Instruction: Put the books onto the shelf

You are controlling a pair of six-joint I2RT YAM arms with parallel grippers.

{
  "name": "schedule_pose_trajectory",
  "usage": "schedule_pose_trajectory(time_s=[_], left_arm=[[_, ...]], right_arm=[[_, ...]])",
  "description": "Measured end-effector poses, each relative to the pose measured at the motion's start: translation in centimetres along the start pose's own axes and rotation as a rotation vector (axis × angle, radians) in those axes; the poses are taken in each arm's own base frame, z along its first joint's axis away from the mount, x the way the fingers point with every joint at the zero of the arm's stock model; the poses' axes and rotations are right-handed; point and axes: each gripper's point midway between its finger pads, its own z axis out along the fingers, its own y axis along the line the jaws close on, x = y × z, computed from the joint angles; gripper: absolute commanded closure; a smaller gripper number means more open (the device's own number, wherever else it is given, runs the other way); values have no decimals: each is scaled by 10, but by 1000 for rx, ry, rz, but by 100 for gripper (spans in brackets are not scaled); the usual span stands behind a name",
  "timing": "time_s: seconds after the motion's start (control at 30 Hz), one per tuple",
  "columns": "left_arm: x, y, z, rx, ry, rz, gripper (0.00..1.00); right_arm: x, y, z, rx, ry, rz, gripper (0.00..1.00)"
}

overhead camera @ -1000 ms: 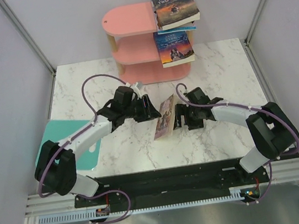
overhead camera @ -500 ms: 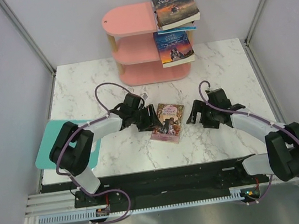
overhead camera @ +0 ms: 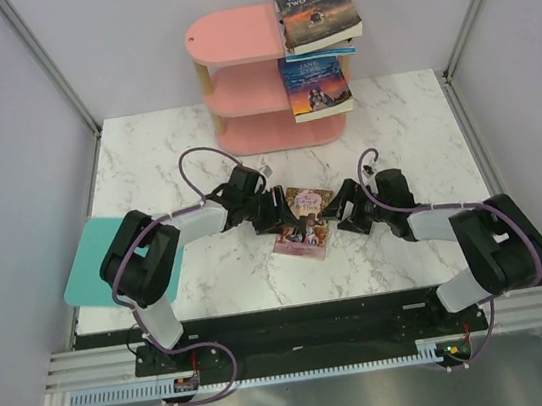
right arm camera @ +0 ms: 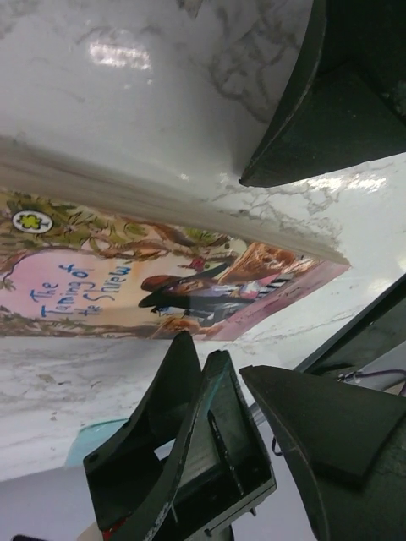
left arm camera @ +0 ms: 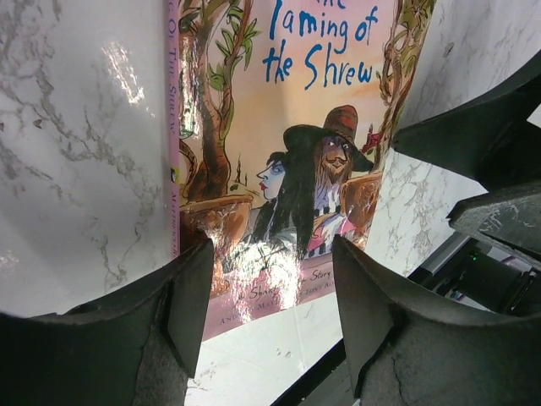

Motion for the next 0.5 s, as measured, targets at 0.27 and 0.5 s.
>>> schedule_pose_trajectory(time_s=[0.27,0.5], left_arm=[[-3,-2,2,16,-8,6,34],[-5,-2,2,19,-13,7,34]], right_arm=[[3,13,31,-39,38,10,46],[6,4,44,-13,41,48,84]])
